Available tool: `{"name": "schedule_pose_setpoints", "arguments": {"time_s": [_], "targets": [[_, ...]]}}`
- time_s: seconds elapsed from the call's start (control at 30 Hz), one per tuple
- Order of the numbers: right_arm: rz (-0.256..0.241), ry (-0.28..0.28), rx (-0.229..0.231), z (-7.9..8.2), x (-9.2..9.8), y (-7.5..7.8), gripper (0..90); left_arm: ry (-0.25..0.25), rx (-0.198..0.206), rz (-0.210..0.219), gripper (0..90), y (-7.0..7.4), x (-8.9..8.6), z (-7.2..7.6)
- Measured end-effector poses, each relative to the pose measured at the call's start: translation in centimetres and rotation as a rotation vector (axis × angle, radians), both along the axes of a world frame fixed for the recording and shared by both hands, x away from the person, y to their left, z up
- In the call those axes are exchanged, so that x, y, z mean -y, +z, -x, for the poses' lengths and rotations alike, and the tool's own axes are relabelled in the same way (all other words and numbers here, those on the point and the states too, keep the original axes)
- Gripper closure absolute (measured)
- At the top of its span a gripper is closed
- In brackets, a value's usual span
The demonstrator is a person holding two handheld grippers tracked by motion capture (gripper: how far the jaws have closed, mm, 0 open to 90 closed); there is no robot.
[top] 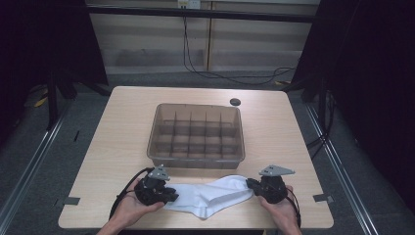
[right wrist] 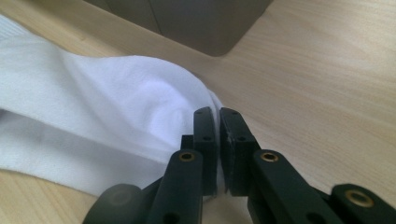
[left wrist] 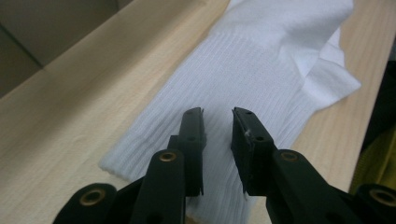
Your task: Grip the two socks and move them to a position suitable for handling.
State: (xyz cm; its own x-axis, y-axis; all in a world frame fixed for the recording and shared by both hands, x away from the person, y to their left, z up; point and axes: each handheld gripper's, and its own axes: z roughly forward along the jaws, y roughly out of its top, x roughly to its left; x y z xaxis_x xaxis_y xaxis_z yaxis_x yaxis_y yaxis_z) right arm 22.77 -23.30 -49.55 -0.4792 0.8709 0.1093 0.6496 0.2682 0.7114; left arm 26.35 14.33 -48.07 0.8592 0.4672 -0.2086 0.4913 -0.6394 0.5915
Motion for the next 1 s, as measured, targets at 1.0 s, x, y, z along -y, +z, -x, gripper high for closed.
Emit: {"name": "schedule_pose_setpoints", "arguments": {"time_s": [1.0], "targets": [[-0.026, 0.231, -0.032, 0.5, -6.6, -0.2, 73.7, -0.109, 0.085, -0.003, 79.1, -0.4, 3.0, 2.0]]}}
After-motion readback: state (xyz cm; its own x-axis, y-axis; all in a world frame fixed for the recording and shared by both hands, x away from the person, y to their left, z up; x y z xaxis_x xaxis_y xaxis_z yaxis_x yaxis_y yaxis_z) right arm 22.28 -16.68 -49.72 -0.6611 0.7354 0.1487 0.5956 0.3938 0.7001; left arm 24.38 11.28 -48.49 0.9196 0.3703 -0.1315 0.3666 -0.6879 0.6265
